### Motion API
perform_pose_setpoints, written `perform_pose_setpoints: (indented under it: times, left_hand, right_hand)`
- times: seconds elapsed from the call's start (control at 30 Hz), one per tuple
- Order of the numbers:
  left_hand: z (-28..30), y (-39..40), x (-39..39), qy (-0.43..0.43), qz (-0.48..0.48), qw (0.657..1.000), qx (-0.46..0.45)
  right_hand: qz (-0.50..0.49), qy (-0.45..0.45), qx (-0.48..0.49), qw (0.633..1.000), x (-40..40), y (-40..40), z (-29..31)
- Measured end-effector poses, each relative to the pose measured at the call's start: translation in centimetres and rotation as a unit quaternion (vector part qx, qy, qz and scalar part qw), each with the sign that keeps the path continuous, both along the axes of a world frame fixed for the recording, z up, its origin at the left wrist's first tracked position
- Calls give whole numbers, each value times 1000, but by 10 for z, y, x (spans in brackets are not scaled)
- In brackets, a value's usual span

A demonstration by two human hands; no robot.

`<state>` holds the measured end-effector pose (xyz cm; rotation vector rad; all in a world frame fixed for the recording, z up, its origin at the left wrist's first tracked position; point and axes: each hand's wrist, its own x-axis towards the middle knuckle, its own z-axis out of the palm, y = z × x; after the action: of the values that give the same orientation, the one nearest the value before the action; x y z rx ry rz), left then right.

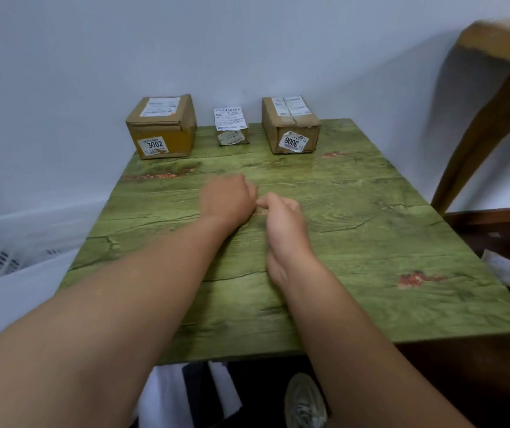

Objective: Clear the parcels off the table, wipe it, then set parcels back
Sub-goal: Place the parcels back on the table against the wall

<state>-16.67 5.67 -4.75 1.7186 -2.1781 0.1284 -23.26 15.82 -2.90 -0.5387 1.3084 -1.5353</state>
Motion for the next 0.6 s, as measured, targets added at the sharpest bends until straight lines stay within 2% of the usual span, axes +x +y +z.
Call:
perform_pose_setpoints:
  times: [0.13,0.23,0.33,0.5,0.6]
  left_hand:
    - [-7,35,20,-13,-34,999,13]
    - [-7,74,53,10,-65,993,97]
    - [-2,104,95,-32,-55,983,172]
    - [-2,147,158,-52,38,971,232]
    - [-7,165,192,-37,83,974,206]
  right_hand:
    - [18,27,-6,999,-1,7,12]
    - [36,70,-22,997,18,18,9]
    - [83,162,-27,983,55,31,-4]
    - [199,328,-68,921,115,68,-18]
    - [250,440,-130,853,137,91,-18]
